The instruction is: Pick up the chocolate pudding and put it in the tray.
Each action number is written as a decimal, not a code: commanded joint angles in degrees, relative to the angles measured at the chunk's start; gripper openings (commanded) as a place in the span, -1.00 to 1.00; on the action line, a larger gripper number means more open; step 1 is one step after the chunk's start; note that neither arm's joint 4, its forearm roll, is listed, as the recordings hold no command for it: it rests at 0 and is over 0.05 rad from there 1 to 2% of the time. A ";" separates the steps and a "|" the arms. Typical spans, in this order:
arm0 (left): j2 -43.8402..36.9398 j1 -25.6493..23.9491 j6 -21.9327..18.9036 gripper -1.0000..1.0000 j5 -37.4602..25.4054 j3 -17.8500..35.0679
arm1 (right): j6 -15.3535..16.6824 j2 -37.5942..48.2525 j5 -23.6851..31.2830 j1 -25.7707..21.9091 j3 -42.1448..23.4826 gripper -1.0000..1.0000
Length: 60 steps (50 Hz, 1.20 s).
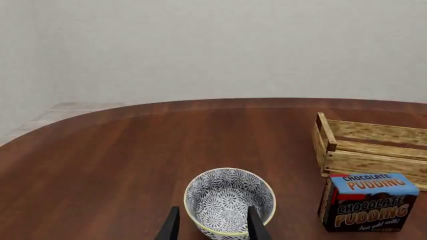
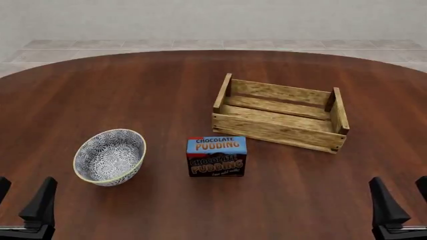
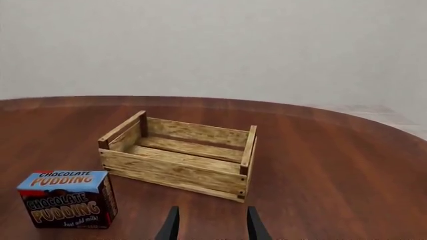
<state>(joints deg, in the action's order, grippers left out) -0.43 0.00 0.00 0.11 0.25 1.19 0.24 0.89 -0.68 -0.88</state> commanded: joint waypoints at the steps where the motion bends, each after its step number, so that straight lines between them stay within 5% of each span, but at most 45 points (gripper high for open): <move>1: 0.00 -0.01 0.00 1.00 0.00 0.00 | 0.54 0.12 -0.07 -0.39 0.54 1.00; 36: 0.01 0.00 -0.02 1.00 0.00 0.00 | 2.21 13.15 -6.82 -3.70 0.88 1.00; 37: -0.01 0.00 -0.01 1.00 0.00 0.00 | 0.13 21.21 -12.69 -3.27 -1.00 1.00; 39: 0.00 0.00 0.00 1.00 0.00 0.00 | -0.26 31.88 6.68 -3.28 -23.92 1.00; 41: 0.00 0.00 0.00 1.00 0.00 0.00 | 0.71 33.45 9.35 -2.85 -34.74 1.00; 60: 0.00 -0.01 0.00 1.00 0.00 0.00 | 3.56 38.08 11.68 -6.02 -41.13 1.00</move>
<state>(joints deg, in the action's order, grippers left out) -0.43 -0.01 -0.01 0.11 0.25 3.31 33.83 9.74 -5.96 -35.05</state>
